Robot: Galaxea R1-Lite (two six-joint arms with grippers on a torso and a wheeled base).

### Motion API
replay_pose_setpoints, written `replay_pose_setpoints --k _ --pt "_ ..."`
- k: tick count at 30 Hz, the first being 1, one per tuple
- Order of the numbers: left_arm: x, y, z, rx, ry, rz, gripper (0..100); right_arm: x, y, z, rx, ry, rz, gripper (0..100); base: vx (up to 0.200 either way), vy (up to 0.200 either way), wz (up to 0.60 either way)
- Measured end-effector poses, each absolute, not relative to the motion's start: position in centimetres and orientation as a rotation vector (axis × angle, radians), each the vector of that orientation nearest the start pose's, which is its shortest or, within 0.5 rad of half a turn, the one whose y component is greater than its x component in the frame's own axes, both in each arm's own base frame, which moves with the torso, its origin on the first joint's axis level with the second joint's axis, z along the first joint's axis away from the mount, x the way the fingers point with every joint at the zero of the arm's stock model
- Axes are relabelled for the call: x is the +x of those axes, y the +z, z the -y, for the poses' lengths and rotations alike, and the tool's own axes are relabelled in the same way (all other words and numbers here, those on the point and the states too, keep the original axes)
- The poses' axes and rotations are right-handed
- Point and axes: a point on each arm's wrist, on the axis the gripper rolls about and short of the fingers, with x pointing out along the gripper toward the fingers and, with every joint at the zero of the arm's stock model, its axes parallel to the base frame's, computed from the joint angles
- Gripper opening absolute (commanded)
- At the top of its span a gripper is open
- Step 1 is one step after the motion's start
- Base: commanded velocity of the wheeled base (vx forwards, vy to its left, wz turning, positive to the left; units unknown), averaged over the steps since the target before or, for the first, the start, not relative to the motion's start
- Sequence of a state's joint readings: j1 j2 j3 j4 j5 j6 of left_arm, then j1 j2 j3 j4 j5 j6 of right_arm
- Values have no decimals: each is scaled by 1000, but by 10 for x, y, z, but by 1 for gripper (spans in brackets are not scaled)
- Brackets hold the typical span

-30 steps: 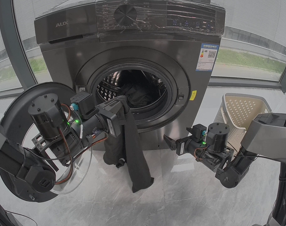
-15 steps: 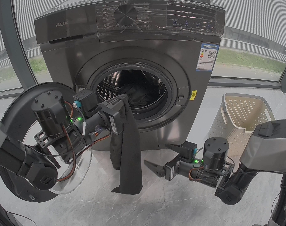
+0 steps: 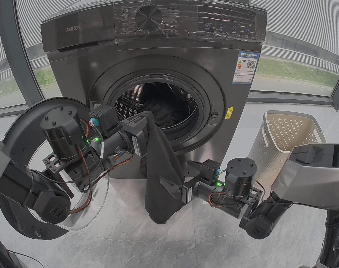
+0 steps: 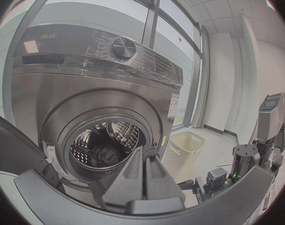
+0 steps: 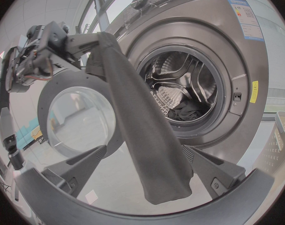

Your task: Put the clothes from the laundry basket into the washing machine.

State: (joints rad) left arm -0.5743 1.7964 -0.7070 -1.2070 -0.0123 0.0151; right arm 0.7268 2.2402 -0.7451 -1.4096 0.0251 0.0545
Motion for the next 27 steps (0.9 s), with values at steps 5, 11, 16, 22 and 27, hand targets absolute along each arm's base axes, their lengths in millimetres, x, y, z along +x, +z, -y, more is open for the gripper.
replay_pose_setpoints --k 5,11,16,22,27 --pt "264 186 173 -20 -584 123 0 301 52 -255 27 712 -85 100 0 0 0" --pt "263 188 174 -22 -587 130 0 306 39 -264 20 722 -98 100 0 0 0" --pt "264 190 175 -25 -589 138 0 305 33 -273 19 755 -94 100 0 0 0" --pt "264 191 175 -26 -590 142 0 310 28 -284 29 780 -71 0 0 0 0" --pt "263 191 174 -25 -589 140 0 316 23 -289 37 776 -62 0 0 0 0"
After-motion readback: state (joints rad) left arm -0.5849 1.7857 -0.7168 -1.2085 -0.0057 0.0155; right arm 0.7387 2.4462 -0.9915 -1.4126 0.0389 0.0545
